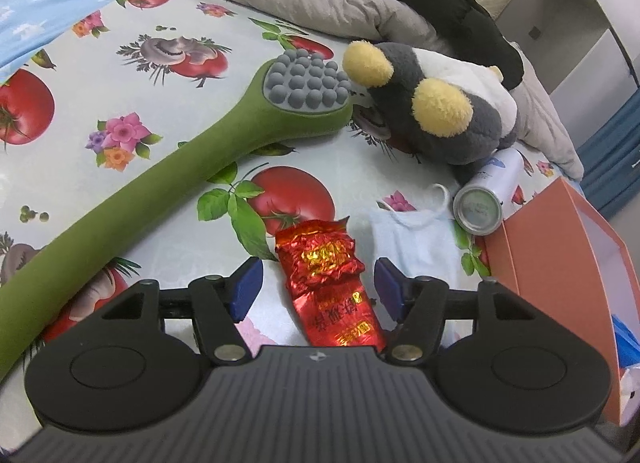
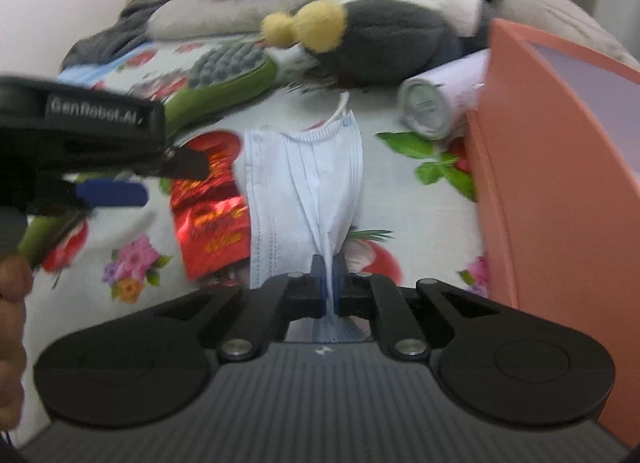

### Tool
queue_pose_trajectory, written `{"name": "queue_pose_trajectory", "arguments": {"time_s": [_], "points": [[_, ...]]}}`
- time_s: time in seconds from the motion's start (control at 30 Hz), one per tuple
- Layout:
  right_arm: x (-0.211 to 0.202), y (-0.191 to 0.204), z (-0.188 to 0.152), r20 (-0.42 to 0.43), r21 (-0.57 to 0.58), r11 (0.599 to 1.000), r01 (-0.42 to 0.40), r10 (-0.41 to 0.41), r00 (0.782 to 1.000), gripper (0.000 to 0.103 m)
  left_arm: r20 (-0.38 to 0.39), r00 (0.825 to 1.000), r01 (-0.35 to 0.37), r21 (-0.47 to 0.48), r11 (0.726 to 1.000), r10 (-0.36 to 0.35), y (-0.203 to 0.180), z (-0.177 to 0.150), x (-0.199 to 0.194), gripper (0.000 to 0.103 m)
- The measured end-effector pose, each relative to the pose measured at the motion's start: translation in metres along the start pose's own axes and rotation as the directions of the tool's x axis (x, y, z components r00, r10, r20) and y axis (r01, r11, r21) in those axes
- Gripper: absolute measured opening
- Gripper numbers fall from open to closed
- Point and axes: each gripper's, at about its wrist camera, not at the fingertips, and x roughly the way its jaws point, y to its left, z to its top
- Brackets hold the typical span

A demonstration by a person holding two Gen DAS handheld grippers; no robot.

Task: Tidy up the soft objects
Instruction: 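Lift the red tea packet with the left gripper while the right gripper lifts the face mask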

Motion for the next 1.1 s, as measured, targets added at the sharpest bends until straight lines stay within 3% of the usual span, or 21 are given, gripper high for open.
{"name": "queue_pose_trajectory", "arguments": {"time_s": [0.13,0.4,0.73,0.83,0.87,1.1], "points": [[-0.009,0.003,-0.005,0.042,0.017,0.996,0.086,-0.086,0.995,0.007,0.013,1.0,-0.028,-0.001,1.0,0.028,-0.004,-0.001,0.0,0.067],[-0.012,0.002,-0.009,0.046,0.019,0.992,0.122,-0.123,0.991,0.007,0.015,0.997,-0.076,-0.028,0.997,0.076,-0.018,0.0,0.014,0.067],[-0.013,-0.003,-0.022,0.027,0.033,0.992,0.12,-0.121,0.992,0.007,0.007,0.985,-0.17,0.097,0.981,0.17,-0.042,-0.004,0.037,0.067],[-0.014,-0.004,-0.021,0.028,0.031,0.993,0.116,-0.117,0.993,0.007,0.004,0.984,-0.176,0.118,0.977,0.177,-0.042,-0.004,0.04,0.064],[-0.014,-0.005,-0.021,0.028,0.032,0.993,0.114,-0.115,0.993,0.007,0.007,0.983,-0.18,0.131,0.975,0.181,-0.042,-0.005,0.04,0.058],[-0.017,-0.008,-0.02,0.018,0.055,0.995,0.089,-0.09,0.996,0.007,0.008,0.988,-0.155,0.171,0.973,0.156,-0.04,-0.006,0.031,0.057]]}}
